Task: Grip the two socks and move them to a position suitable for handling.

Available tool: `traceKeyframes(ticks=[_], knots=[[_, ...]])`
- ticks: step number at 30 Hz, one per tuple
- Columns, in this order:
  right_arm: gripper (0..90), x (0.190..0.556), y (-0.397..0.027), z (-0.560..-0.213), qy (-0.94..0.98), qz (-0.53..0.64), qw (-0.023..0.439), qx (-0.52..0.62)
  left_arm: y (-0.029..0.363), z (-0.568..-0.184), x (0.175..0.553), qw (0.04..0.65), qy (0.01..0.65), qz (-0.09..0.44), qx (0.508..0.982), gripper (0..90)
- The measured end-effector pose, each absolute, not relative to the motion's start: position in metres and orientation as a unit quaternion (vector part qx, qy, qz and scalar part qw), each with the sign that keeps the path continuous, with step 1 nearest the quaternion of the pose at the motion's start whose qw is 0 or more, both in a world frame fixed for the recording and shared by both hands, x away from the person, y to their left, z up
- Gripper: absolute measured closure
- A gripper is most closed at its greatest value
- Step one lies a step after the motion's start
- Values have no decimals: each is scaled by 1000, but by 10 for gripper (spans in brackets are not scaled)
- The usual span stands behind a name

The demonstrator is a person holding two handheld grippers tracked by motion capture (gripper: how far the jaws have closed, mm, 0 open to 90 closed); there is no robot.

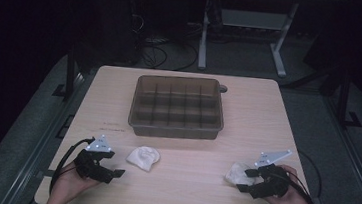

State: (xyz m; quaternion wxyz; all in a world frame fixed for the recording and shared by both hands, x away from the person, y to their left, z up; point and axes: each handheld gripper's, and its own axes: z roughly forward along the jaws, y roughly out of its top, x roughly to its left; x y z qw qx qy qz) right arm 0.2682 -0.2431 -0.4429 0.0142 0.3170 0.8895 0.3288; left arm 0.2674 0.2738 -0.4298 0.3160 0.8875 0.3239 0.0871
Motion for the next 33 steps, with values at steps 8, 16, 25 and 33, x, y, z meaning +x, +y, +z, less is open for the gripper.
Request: traceKeyframes(ticks=[8, 16, 25, 33], knots=[[343, 270, -242, -441, 891, 332, 12, 311, 269, -416, 271, 308, 308, 87, 896, 222], [347, 268, -240, -437, 893, 331, 16, 304, 259, -403, 279, 281, 282, 79, 914, 223], [347, 267, -237, -434, 895, 329, 16, 301, 245, -384, 293, 271, 259, 75, 924, 238], [349, 267, -239, -432, 895, 335, 20, 295, 228, -380, 310, 257, 240, 59, 934, 288]])
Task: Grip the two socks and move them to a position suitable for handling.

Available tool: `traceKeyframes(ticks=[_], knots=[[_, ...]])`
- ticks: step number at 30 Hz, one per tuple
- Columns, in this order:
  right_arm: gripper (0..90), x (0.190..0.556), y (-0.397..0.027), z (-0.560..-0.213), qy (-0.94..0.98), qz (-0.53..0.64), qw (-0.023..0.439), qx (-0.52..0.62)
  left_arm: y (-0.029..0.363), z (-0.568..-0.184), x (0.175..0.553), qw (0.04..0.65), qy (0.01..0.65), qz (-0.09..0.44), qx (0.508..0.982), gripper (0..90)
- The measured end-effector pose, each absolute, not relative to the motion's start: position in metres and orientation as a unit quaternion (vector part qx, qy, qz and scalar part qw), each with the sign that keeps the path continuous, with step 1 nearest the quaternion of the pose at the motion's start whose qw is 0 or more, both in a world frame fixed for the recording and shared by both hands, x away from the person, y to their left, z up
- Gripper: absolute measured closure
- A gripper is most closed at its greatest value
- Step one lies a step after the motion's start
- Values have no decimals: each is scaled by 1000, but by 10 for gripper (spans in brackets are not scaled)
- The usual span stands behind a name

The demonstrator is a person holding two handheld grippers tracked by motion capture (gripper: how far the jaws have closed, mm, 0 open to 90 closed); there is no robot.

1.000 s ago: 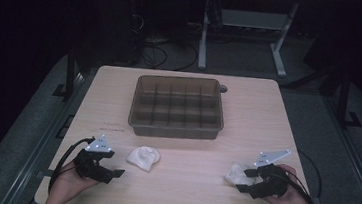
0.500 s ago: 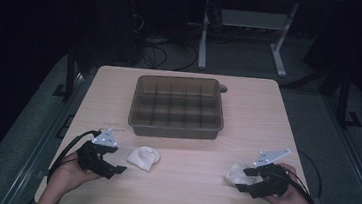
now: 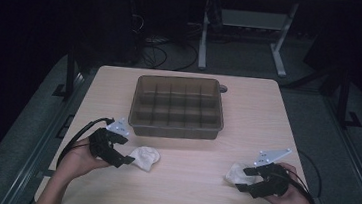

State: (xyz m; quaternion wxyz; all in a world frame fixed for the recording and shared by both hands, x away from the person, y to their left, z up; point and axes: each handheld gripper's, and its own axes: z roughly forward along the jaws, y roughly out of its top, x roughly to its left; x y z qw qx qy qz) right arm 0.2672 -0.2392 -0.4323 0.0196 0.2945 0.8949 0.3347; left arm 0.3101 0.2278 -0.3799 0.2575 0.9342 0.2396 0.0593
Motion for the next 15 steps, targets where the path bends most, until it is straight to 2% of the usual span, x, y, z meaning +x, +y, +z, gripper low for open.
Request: traceKeyframes(ticks=[15], knots=[[360, 265, -237, -436, 899, 330, 12, 287, 204, -403, 333, 215, 240, 31, 946, 357]])
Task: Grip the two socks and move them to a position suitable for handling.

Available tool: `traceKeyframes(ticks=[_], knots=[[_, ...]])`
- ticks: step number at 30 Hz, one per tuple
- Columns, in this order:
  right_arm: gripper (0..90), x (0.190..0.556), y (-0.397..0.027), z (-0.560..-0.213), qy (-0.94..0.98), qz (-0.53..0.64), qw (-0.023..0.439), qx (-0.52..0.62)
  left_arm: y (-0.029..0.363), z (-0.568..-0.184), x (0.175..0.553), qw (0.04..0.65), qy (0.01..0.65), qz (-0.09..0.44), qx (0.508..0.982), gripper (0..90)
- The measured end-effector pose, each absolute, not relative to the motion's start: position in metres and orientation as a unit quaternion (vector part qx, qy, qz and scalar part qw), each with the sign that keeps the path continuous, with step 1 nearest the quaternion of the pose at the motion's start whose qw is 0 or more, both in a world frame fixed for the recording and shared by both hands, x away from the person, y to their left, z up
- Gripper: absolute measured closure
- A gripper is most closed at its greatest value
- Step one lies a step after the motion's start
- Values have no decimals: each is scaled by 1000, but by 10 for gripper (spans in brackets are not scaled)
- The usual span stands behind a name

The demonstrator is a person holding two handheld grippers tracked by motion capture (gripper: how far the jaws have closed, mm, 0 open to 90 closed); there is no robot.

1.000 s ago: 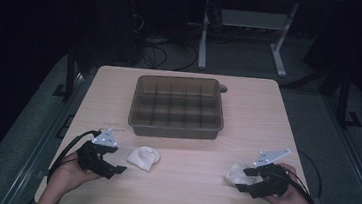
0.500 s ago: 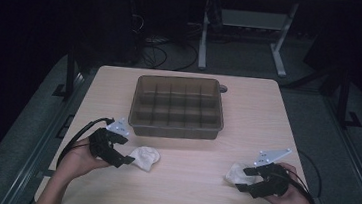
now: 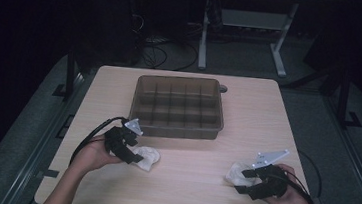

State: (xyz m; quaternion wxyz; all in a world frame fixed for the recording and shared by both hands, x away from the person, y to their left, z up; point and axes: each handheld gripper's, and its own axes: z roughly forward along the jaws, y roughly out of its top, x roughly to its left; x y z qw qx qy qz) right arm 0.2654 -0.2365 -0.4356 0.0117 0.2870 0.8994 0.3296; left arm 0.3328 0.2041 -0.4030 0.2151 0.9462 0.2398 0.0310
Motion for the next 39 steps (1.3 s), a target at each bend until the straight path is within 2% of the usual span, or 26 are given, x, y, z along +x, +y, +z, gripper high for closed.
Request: traceKeyframes(ticks=[8, 14, 19, 26, 31, 39], knots=[[366, 263, -234, -434, 901, 328, 7, 284, 195, -416, 342, 192, 236, 27, 952, 395], [370, 263, -233, -434, 901, 330, 5, 280, 189, -426, 346, 167, 234, 17, 958, 466], [374, 263, -232, -434, 903, 329, 5, 277, 184, -431, 345, 145, 224, 30, 963, 524], [375, 262, -232, -434, 903, 330, 7, 276, 186, -435, 341, 155, 232, 41, 959, 612], [376, 262, -231, -434, 903, 328, 8, 276, 183, -434, 338, 154, 228, 30, 961, 757], [379, 262, -233, -433, 901, 333, 11, 279, 187, -431, 339, 179, 257, 18, 949, 802]])
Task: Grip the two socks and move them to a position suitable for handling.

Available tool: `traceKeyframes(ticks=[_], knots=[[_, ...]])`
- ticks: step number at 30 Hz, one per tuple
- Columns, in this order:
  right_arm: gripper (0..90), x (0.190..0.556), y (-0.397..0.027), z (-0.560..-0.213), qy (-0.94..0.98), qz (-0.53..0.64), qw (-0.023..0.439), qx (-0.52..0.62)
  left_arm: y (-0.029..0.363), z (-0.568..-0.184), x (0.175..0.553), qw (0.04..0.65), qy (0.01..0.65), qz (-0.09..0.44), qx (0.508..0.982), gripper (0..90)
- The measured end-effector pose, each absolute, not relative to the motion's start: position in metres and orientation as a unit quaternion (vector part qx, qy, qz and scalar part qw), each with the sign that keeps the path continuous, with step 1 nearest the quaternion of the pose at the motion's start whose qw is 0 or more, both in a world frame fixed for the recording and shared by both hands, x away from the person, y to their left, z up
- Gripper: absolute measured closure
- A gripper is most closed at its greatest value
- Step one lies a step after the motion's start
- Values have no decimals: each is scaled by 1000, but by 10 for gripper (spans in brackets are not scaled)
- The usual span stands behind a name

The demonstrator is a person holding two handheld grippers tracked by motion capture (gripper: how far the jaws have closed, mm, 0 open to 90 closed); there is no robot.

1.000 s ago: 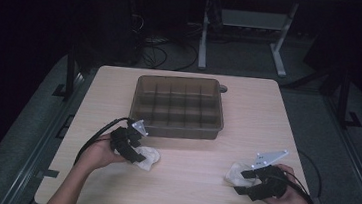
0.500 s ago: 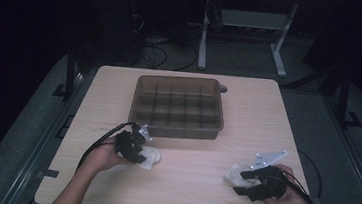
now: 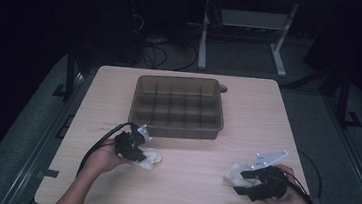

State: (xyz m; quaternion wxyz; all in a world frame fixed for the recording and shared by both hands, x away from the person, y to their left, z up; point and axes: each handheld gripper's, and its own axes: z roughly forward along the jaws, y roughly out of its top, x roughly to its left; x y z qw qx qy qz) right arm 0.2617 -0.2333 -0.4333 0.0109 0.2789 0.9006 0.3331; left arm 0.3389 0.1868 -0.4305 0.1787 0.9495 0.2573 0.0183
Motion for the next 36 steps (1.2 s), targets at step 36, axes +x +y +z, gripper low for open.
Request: traceKeyframes(ticks=[36], knots=[[381, 260, -237, -432, 899, 334, 18, 282, 94, -435, 341, 208, 285, -50, 934, 730]])
